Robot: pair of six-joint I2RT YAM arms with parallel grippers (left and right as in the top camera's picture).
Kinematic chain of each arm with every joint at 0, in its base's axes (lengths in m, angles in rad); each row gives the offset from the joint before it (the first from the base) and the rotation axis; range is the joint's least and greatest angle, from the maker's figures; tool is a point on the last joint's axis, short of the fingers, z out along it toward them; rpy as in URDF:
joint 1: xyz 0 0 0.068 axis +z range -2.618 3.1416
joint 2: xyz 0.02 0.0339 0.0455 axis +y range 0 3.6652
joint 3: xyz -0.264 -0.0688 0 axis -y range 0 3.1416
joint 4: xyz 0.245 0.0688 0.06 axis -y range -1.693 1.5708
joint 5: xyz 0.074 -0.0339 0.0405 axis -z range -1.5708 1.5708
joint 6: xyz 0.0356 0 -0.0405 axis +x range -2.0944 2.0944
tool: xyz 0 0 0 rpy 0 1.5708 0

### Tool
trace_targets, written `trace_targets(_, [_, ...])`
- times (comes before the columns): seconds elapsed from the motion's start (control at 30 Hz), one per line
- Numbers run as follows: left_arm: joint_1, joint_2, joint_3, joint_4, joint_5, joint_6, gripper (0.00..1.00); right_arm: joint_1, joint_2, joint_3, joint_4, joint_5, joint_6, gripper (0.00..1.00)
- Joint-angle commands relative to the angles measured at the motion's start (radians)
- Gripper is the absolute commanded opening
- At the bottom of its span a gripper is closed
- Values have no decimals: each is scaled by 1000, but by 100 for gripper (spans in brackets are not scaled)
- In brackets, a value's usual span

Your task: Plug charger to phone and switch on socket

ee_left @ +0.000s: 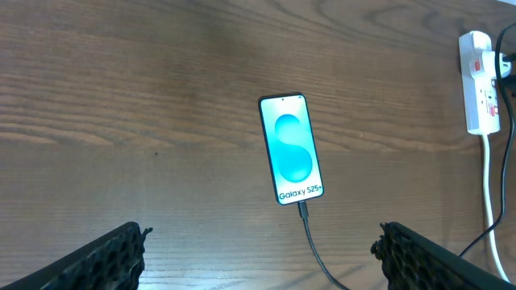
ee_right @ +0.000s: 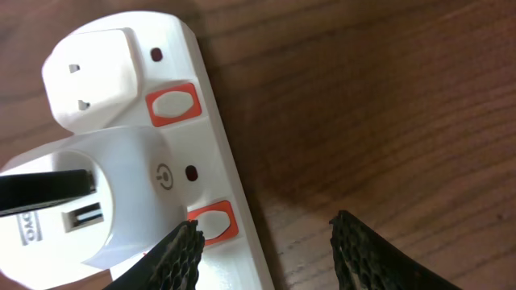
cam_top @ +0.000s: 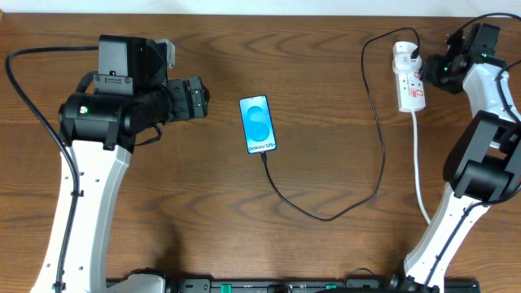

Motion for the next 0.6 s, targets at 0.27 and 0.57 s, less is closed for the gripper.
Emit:
trace_targets(0.27, [3,0,13,-3,-11,11,93,35,10,-47,50,-7,-12,52])
trace_targets(0.57, [3,0,13,-3,-11,11,93,35,10,-48,48,-12,-4,52])
